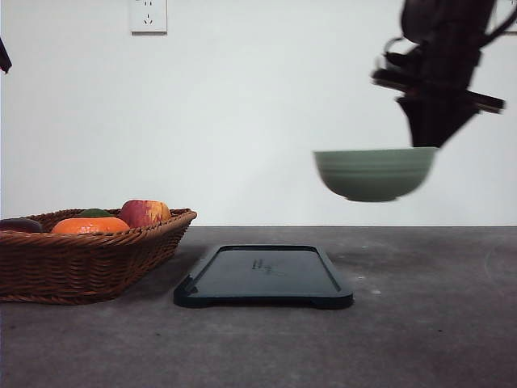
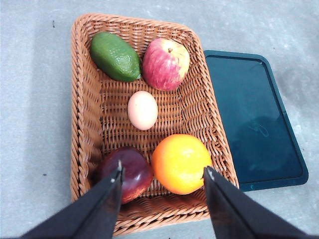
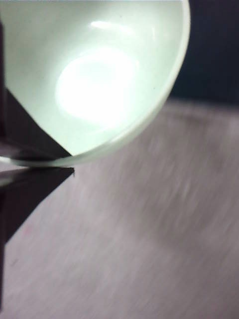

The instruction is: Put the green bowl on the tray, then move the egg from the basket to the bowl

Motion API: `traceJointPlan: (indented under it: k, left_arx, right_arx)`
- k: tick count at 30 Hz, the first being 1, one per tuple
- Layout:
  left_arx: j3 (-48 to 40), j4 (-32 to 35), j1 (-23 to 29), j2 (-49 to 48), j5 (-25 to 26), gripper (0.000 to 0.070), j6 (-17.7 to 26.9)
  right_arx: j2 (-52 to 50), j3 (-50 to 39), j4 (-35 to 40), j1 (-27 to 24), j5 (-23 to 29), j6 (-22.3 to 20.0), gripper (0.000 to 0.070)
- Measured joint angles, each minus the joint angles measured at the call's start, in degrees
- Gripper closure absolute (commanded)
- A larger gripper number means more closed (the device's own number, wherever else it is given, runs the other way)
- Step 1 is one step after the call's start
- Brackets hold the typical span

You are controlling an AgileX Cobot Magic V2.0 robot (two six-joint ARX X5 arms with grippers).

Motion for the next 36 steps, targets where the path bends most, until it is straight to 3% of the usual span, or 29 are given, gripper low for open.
traceJointPlan:
  k: [9, 14, 36]
  left_arx:
    - [0.0, 0.0, 0.0, 0.0, 0.0, 0.039, 0.0]
    - [0.0, 0.0, 0.0, 0.0, 0.0, 0.039, 0.0]
    - [0.0, -0.3, 0.0, 0.0, 0.0, 0.039, 0.0]
  right_arx:
    - [0.3, 0.0, 8.3, 10.5, -0.5, 1.3, 0.07]
    - [3.7, 0.1, 10.7, 13.8, -0.9, 2.5, 0.07]
    - [12.6, 0.1, 15.6, 12.3, -0.7, 5.9, 0.07]
